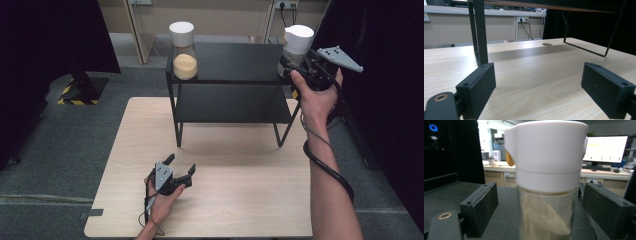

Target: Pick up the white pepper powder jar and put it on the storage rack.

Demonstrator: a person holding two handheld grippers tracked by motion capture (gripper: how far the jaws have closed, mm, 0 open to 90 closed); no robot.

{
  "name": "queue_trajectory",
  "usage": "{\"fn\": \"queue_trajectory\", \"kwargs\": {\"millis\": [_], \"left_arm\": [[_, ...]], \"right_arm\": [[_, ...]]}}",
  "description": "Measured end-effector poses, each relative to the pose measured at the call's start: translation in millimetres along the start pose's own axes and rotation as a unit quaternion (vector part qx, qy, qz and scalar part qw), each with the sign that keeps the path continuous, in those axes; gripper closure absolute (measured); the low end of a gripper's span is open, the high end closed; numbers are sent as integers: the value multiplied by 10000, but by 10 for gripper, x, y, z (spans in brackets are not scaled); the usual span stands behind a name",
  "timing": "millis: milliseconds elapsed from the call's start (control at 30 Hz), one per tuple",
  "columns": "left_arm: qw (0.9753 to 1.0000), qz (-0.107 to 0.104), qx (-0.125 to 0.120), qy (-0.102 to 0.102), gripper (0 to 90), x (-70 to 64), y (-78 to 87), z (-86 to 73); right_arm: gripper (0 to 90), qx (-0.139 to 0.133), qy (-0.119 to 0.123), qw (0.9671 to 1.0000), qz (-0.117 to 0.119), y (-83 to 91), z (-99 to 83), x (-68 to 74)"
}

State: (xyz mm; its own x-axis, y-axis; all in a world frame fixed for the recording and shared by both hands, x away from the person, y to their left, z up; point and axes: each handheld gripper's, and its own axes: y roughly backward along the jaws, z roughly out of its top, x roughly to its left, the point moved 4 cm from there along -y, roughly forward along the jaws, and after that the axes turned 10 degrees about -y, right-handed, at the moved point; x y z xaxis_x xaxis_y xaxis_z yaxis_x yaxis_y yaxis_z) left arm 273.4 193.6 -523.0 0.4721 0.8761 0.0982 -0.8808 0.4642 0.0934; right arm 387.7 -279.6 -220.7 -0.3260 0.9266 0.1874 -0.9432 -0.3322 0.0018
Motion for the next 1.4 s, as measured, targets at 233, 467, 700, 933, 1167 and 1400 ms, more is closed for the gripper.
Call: {"fn": "queue_trajectory", "kwargs": {"millis": [233,467,700,933,1167,1400], "left_arm": [[10000,6,-7,-6,118,-2,2,-2],[10000,9,-9,3,118,-5,0,-2],[10000,12,-14,17,118,-4,1,-3],[10000,19,-15,0,118,-8,3,-3],[10000,23,-13,0,118,-9,2,-3],[10000,22,-17,16,118,-7,2,-4]], "right_arm": [[122,-90,28,9998,192,158,-69,12],[117,-97,30,9995,296,293,-145,4],[114,-99,51,9993,360,398,-249,-17],[113,-83,62,9991,408,505,-372,-51],[112,-36,75,9988,473,584,-472,-68],[111,7,107,9986,520,624,-572,-55]]}}
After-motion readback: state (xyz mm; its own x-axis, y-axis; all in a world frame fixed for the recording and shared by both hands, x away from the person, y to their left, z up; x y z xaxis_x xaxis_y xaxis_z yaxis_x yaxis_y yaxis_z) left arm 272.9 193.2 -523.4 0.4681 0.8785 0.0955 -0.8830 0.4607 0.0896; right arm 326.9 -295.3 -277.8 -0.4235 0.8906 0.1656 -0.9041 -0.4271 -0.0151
